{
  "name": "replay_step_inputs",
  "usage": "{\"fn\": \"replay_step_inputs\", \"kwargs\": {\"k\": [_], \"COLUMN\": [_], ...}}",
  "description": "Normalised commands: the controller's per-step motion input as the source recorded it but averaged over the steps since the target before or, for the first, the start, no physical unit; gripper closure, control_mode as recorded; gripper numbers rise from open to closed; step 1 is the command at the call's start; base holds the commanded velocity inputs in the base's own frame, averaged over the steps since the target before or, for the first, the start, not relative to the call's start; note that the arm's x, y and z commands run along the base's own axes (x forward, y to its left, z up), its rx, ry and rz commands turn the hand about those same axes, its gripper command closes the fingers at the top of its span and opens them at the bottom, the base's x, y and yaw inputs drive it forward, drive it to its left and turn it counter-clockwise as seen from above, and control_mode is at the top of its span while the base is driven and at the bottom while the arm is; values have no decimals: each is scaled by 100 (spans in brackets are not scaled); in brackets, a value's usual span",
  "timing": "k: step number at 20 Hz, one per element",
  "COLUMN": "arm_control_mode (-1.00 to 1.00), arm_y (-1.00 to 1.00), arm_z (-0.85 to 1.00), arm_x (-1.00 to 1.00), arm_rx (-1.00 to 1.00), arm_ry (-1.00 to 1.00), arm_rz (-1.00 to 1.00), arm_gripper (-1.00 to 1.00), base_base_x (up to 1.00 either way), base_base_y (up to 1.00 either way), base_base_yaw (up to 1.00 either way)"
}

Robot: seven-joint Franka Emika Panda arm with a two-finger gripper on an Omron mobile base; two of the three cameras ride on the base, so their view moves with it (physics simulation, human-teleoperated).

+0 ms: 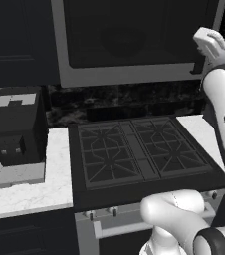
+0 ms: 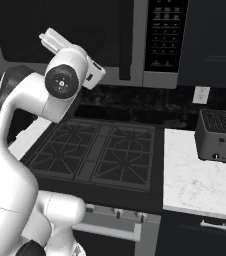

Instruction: Open the microwave, place the bowl with waffle inside the microwave, then close the microwave door and turn it on.

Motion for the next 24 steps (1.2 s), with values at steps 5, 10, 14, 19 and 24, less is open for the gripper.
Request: {"fn": "replay_step_inputs", "kwargs": {"k": [5,10,14,19,24], "arm_control_mode": [-100,-100,-100,-100,-100], "arm_y": [-91,-95,-58,-27,-6], "arm_z": [0,-14,-39,-36,-12], "arm_x": [-22,-9,3,35,25], "arm_rx": [45,47,29,11,6], "arm_ry": [13,15,4,0,0], "arm_rz": [0,0,0,0,0], "arm_gripper": [100,100,100,100,100], "base_base_x": [0,0,0,0,0], "base_base_y": [0,0,0,0,0], "base_base_yaw": [0,0,0,0,0]}}
